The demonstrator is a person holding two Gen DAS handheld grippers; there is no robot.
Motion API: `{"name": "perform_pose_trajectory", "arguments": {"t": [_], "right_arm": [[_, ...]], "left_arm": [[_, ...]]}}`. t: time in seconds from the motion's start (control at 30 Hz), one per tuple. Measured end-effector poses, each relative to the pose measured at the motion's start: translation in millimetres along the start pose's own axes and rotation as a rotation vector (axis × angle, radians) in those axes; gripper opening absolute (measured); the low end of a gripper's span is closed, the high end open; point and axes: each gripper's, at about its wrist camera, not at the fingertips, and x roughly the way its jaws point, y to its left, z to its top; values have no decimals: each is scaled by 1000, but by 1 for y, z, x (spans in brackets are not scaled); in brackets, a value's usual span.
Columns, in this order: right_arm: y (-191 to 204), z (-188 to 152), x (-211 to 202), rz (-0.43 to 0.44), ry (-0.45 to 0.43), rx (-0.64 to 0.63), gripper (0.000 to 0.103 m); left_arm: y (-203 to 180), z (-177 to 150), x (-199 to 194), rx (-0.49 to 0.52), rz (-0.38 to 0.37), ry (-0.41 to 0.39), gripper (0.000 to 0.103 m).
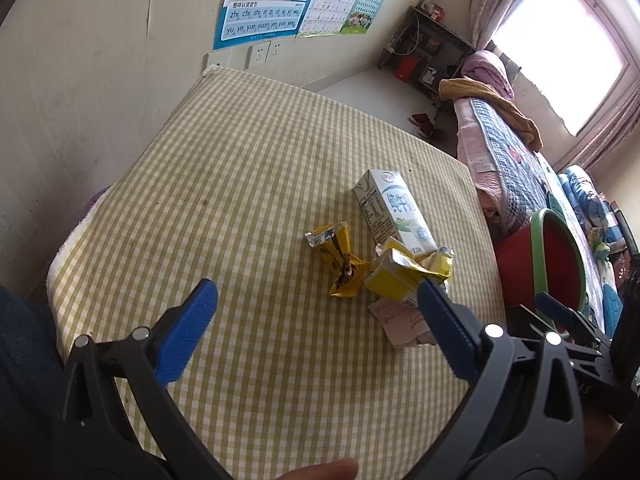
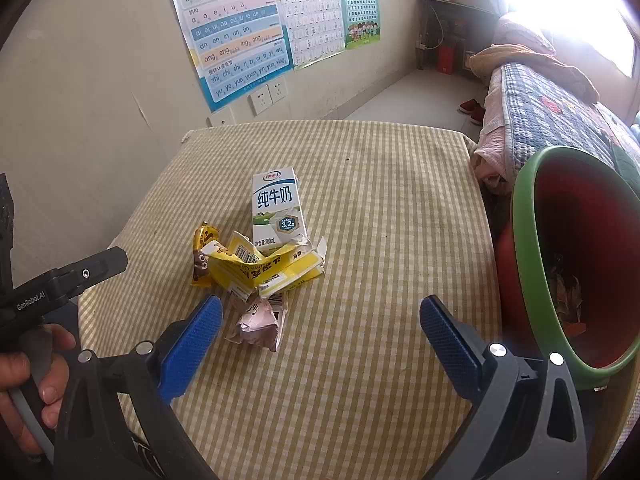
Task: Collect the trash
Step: 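Lower both open tools toward the yellow wrappers beside the milk carton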
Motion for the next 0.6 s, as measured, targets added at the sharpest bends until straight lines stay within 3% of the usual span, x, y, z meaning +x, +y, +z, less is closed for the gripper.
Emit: {"name": "perform_pose_trajectory", "arguments": {"t": [0.3, 0.6], "right_arm": [[-6, -1, 13, 9, 27, 29, 96], [-8, 6, 31, 82, 59, 98, 96]], "left_arm": [[3, -2, 17, -5, 5, 35, 97], [14, -6, 37, -24, 20, 75, 97]]}}
